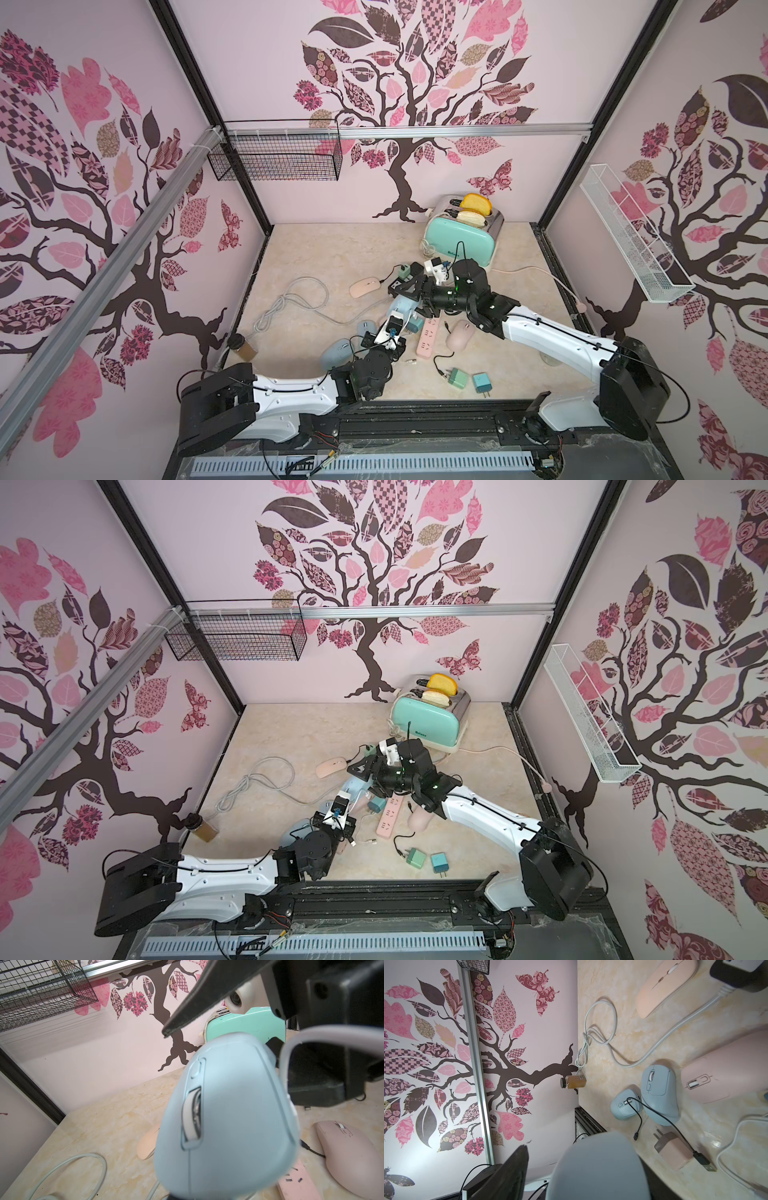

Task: Unplug the wireless mouse
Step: Remove the power cord from the mouse.

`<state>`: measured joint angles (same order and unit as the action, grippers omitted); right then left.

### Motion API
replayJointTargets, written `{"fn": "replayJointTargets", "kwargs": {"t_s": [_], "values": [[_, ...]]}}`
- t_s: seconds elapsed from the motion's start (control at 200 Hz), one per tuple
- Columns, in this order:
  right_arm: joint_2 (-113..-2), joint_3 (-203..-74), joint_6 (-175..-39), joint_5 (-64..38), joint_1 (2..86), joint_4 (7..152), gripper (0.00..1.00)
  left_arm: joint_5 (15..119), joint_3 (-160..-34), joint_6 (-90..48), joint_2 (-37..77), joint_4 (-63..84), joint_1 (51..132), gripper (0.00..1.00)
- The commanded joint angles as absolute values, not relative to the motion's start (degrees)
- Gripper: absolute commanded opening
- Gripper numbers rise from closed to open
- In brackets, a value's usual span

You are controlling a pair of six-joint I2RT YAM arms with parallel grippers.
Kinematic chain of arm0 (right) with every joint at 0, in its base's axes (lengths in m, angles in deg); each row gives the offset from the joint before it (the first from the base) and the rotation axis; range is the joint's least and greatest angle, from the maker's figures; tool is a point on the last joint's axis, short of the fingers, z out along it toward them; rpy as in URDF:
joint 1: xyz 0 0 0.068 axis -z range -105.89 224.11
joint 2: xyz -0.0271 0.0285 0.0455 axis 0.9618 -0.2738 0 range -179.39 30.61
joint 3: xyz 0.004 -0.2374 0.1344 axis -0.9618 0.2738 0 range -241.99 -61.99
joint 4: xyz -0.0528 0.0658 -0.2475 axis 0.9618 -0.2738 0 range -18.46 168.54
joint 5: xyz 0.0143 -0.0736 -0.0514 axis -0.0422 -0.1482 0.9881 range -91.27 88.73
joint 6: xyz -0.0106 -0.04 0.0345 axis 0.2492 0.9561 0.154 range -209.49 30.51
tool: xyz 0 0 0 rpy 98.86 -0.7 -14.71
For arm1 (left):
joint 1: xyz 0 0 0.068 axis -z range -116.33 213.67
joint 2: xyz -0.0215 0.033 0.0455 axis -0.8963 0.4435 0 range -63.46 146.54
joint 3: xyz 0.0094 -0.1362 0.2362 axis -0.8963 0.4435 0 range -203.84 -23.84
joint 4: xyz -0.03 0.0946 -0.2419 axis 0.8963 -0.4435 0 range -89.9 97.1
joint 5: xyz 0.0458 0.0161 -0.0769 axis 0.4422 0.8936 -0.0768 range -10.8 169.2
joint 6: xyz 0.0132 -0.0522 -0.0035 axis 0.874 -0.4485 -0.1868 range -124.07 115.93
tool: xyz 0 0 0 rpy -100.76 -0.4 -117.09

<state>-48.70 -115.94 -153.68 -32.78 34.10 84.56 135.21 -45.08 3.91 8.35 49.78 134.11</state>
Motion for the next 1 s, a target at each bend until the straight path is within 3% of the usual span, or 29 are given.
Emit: {"fn": "replayJointTargets", "kwargs": {"t_s": [0.0,0.045,0.13,0.24,0.335,0.37,0.42,0.605,0.73,0.835,0.995], "values": [[-48.14,-117.74,-153.23,-33.79,32.69,85.22,0.73,135.34,-47.16,3.38,10.51,50.14,134.31,0.00],[-48.32,-117.75,-152.75,-33.45,32.29,84.81,0.69,135.24,-47.65,3.44,11.09,49.93,134.33,0.00],[-48.19,-117.50,-152.06,-32.76,32.27,84.34,0.51,134.79,-48.30,2.76,11.20,48.77,134.25,0.00],[-47.78,-117.81,-150.49,-31.36,32.47,82.62,0.36,133.92,-49.29,0.77,10.14,45.16,134.34,0.00],[-47.41,-118.31,-148.73,-30.37,33.71,81.46,0.30,131.94,-50.07,-3.09,7.36,39.20,134.31,0.40],[-47.15,-118.79,-147.46,-29.89,34.56,80.11,0.29,131.09,-50.17,-5.16,5.55,36.16,134.27,0.49],[-46.55,-119.26,-144.58,-28.99,36.13,79.03,0.27,129.17,-50.12,-7.99,2.52,31.76,134.28,0.53],[-43.95,-119.17,-135.35,-26.94,42.01,76.88,0.23,119.72,-47.85,-20.75,-10.63,19.44,133.15,0.59],[-43.83,-117.84,-136.01,-28.50,42.02,79.80,0.23,87.33,-45.66,-32.21,-17.65,21.59,119.24,0.59],[-43.71,-117.50,-136.30,-28.66,42.01,81.14,0.23,69.26,-45.58,-38.36,-18.60,25.63,108.57,0.58],[-42.41,-121.95,-129.13,-22.47,42.46,71.17,0.23,80.33,-50.99,-36.77,-14.29,8.32,107.08,0.52]]}}
